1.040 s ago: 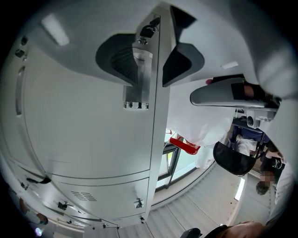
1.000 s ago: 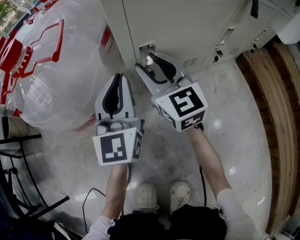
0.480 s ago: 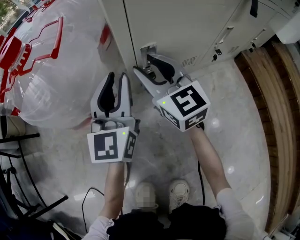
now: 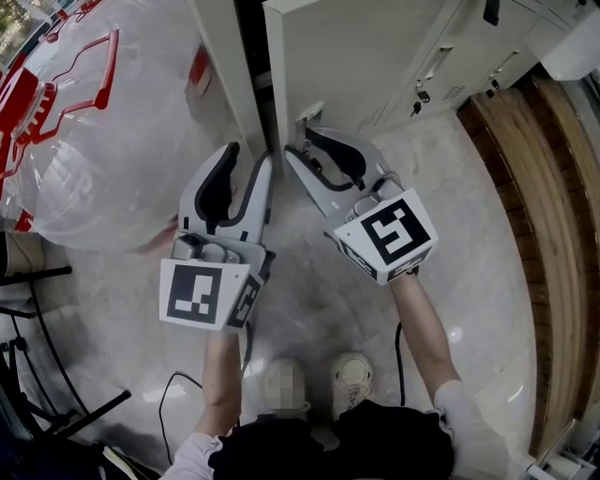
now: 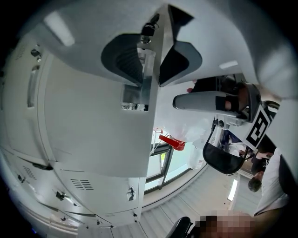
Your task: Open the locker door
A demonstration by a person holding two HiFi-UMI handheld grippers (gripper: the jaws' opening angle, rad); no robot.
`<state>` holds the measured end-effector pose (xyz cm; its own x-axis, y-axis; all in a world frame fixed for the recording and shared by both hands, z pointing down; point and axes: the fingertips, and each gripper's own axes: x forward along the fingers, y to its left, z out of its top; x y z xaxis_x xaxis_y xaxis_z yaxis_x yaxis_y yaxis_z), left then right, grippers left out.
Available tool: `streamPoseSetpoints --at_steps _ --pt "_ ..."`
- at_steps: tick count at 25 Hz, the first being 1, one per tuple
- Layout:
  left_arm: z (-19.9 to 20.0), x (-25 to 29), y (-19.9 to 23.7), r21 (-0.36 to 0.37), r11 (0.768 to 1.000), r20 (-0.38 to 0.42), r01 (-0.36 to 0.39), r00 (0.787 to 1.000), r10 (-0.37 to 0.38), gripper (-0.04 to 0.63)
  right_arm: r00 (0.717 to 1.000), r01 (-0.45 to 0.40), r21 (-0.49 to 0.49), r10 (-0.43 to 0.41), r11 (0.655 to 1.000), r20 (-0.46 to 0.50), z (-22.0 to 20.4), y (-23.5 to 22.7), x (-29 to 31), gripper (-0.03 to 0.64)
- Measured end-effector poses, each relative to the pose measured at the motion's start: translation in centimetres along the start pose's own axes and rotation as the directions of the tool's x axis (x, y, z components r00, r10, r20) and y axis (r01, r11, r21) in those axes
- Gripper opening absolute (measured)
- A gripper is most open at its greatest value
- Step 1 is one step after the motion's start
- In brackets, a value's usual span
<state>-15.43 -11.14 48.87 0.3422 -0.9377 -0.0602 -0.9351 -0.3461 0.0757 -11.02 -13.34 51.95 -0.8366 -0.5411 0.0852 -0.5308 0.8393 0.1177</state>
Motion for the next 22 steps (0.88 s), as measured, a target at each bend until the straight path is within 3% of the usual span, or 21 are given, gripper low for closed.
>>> streamPoseSetpoints --at_steps 9,22 --pt "0.1 0.8 -4.3 -0.006 0.991 -0.018 0.131 0.991 -0.131 0.143 1.000 0.014 0.011 -0.013 1.000 -0.014 -0.3 0.5 -4.0 0.118" --pt "0.3 1.7 -8.9 -0.044 0.953 -0.042 0.301 0.952 -0.302 0.143 0.997 0.067 -0.018 -0.068 0.998 -0.030 -0.6 0.3 -7.2 0.127"
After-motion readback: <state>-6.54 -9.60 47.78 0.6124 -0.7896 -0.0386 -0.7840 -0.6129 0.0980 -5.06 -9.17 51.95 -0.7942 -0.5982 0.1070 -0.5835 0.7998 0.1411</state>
